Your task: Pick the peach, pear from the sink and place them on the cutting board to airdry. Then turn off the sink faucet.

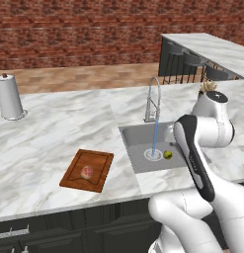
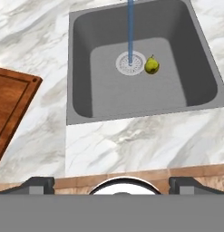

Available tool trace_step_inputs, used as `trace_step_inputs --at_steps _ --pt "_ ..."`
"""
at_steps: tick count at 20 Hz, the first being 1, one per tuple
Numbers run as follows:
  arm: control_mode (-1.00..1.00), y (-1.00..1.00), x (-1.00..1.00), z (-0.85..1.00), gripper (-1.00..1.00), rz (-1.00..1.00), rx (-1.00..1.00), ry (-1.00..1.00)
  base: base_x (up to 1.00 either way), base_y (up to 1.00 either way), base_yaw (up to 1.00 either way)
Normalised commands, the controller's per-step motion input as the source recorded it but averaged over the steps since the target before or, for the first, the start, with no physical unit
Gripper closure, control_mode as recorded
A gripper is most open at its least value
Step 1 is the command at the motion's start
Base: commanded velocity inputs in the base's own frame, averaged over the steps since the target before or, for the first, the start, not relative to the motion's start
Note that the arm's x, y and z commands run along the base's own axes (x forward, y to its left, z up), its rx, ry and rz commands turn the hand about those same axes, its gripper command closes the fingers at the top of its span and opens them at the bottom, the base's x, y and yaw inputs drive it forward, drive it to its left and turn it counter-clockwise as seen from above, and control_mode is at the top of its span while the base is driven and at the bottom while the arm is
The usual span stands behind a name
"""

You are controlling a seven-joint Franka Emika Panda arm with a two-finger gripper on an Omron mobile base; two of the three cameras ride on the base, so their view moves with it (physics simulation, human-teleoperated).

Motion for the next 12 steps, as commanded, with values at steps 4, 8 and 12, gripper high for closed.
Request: trace_step_inputs --at_steps 4,8,12 --pt "-1.00 -0.20 0.12 -0.13 -1.00 0.00 0.00 0.00 0.00 0.00 0.00" --pt "-1.00 -0.18 0.13 -0.13 -1.00 0.00 0.00 0.00 0.00 0.00 0.00" --pt "-1.00 -0.14 0.14 -0.10 -1.00 0.00 0.00 0.00 0.00 0.00 0.00"
